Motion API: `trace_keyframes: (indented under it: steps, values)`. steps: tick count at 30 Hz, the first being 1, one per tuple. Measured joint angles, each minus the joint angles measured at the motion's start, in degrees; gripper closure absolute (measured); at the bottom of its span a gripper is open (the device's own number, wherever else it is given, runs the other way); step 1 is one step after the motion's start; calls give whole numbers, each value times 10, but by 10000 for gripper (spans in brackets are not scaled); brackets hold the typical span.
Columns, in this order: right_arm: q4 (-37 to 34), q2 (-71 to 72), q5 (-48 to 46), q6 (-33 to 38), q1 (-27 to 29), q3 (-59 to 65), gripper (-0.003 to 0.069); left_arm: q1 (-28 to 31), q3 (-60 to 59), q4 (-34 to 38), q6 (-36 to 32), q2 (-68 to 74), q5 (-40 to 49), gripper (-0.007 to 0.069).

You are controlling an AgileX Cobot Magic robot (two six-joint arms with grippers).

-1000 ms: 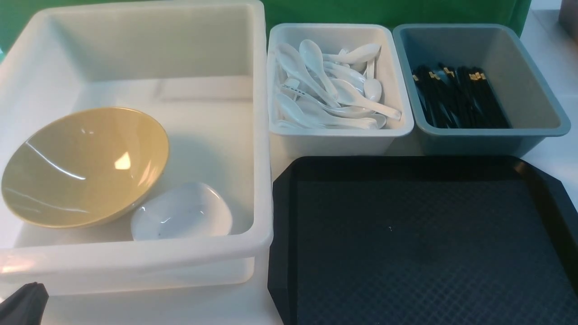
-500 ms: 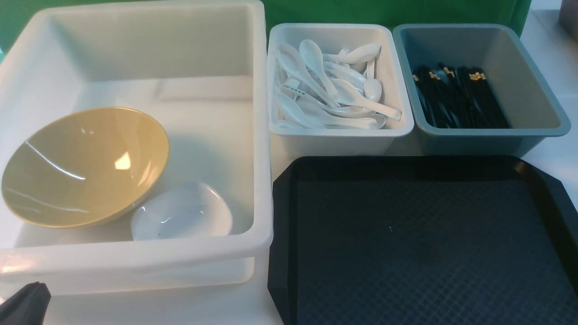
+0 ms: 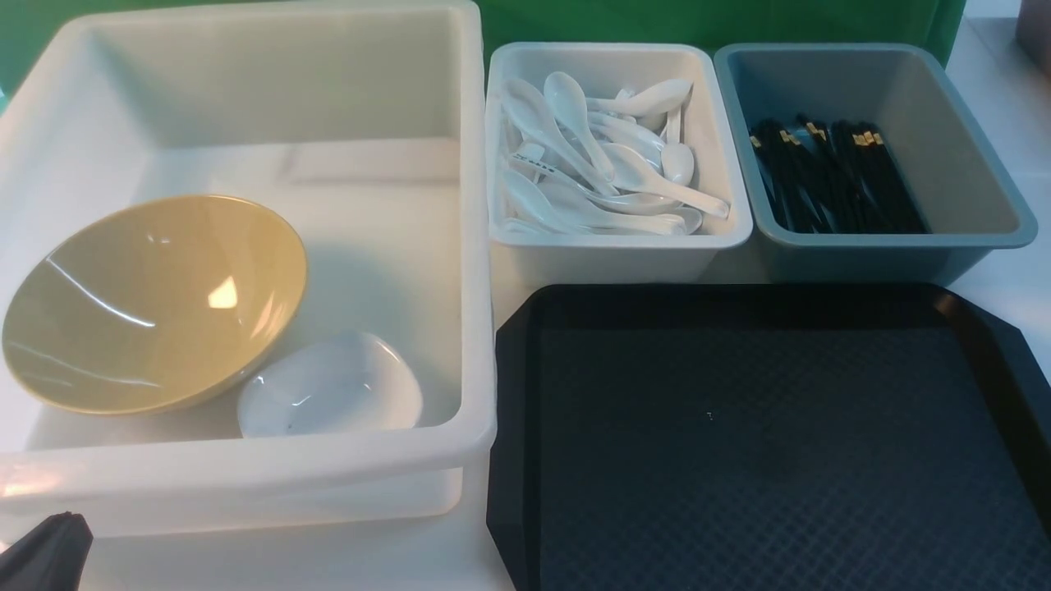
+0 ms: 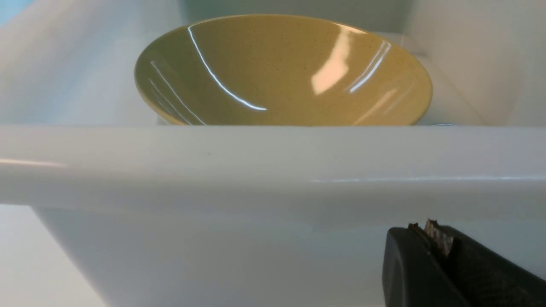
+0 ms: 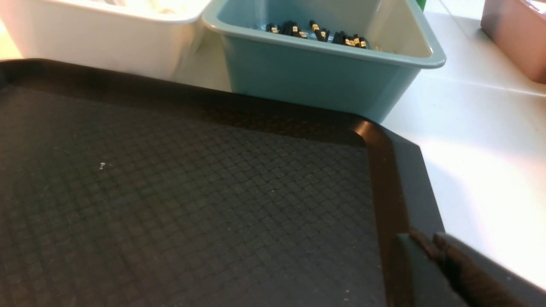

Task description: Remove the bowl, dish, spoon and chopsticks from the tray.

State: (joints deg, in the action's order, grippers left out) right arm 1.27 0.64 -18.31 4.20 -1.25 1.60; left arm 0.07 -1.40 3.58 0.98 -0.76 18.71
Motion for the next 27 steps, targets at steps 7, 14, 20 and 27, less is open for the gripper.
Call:
trace_keyframes:
  steps: [7,14,20,27]
  values:
    - [0,0,0,0,0,0,561,0,0,0,1,0,0,633]
    - [0,0,0,0,1,0,558,0,0,0,1,0,0,633]
    - [0,0,0,0,1,0,548,0,0,0,1,0,0,633]
    - [0,0,0,0,1,0,543,0,0,0,1,0,0,633]
